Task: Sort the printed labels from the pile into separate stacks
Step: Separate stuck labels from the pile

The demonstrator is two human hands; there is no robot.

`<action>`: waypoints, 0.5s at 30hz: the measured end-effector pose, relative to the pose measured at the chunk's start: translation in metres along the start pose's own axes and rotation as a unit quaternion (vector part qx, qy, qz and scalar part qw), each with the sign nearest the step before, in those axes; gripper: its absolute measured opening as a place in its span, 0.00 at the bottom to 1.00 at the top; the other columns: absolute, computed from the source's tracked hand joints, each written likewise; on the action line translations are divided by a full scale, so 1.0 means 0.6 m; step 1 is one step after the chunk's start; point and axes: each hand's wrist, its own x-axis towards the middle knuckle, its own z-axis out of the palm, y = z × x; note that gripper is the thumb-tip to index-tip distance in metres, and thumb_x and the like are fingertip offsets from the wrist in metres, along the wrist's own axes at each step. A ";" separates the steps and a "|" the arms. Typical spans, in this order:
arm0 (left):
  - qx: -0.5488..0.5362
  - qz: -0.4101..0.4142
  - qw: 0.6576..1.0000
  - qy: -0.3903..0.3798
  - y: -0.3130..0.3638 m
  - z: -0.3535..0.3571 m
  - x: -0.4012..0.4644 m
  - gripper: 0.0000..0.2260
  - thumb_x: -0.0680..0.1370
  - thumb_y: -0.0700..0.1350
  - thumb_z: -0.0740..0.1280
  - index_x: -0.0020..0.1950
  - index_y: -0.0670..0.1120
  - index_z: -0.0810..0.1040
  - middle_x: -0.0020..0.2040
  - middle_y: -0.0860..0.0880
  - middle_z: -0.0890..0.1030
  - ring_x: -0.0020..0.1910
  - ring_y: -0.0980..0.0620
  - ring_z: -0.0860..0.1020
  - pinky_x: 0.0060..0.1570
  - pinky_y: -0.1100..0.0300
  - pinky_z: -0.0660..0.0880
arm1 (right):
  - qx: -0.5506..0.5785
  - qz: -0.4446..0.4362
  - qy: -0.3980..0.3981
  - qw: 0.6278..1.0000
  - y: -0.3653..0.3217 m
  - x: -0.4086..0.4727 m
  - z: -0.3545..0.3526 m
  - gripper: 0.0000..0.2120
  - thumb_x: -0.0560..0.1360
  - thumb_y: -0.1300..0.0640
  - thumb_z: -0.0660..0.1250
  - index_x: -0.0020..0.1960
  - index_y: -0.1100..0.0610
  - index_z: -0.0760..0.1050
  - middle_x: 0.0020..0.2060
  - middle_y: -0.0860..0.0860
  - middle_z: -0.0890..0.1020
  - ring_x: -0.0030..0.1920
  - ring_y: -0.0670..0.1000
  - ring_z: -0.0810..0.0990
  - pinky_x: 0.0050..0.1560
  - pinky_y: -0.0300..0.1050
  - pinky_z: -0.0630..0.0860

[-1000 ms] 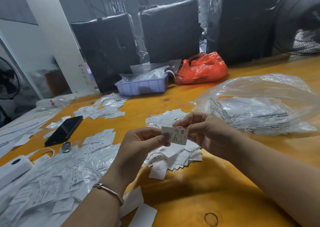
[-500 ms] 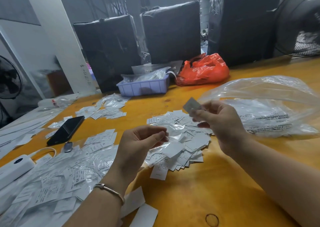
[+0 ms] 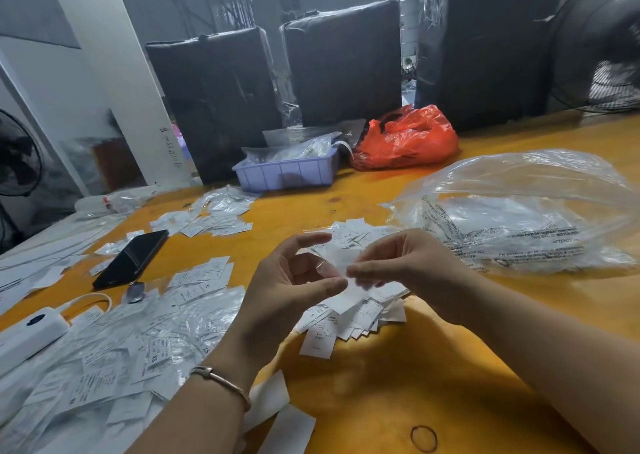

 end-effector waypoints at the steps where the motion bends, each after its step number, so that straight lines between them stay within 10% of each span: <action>1: -0.007 -0.006 1.000 0.004 -0.001 -0.001 0.001 0.26 0.65 0.40 0.77 0.62 0.50 0.77 0.41 0.41 0.83 0.42 0.49 0.82 0.46 0.60 0.80 | 0.013 -0.013 0.008 1.000 0.002 0.000 -0.001 0.14 0.62 0.50 0.75 0.39 0.62 0.84 0.32 0.55 0.83 0.35 0.49 0.79 0.37 0.37 0.74; 13: -0.021 -0.012 0.999 0.028 -0.007 -0.003 0.004 0.10 0.67 0.47 0.76 0.42 0.42 0.84 0.44 0.42 0.86 0.44 0.46 0.84 0.44 0.61 0.80 | 0.067 -0.039 0.166 0.983 -0.003 0.002 -0.007 0.05 0.70 0.62 0.73 0.46 0.58 0.84 0.34 0.55 0.84 0.31 0.43 0.78 0.32 0.32 0.71; 15: 0.009 0.004 1.000 0.019 -0.008 0.002 0.003 0.06 0.70 0.40 0.75 0.43 0.38 0.82 0.41 0.42 0.86 0.40 0.46 0.84 0.39 0.63 0.79 | 0.095 -0.033 0.202 0.974 -0.002 0.004 -0.011 0.20 0.70 0.69 0.72 0.57 0.54 0.78 0.37 0.56 0.84 0.31 0.42 0.80 0.32 0.31 0.72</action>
